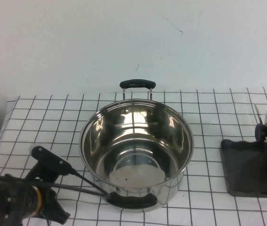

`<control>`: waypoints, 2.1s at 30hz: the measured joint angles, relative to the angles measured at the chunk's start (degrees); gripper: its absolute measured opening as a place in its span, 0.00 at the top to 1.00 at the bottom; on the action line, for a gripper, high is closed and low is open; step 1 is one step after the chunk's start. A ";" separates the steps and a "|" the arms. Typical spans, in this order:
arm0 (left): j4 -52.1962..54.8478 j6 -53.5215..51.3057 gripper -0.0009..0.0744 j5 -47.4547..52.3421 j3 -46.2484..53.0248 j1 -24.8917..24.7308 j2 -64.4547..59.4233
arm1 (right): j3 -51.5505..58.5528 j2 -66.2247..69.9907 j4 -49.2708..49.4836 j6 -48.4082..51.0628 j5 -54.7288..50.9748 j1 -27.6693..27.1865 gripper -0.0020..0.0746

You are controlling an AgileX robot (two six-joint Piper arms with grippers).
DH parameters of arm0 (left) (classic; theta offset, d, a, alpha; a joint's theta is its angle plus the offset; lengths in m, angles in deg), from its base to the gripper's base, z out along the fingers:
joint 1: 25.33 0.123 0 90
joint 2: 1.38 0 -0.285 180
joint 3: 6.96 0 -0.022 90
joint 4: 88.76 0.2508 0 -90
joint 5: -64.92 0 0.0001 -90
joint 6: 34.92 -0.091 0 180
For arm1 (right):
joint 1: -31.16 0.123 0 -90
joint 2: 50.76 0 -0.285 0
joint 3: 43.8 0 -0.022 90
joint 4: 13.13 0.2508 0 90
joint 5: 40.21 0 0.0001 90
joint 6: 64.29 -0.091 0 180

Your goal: Put pot lid on rack

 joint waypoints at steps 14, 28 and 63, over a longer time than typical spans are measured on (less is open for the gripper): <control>-0.23 -0.91 0.99 3.78 0.81 0.23 27.75 | 0.00 0.00 0.00 0.00 0.00 0.00 0.98; 6.01 -2.98 0.99 13.49 0.83 2.02 53.65 | 0.00 0.00 0.00 -0.10 0.00 0.00 0.98; -79.37 -57.05 0.99 -1.71 32.42 24.32 91.20 | 0.00 0.00 0.00 -0.10 0.00 0.00 0.98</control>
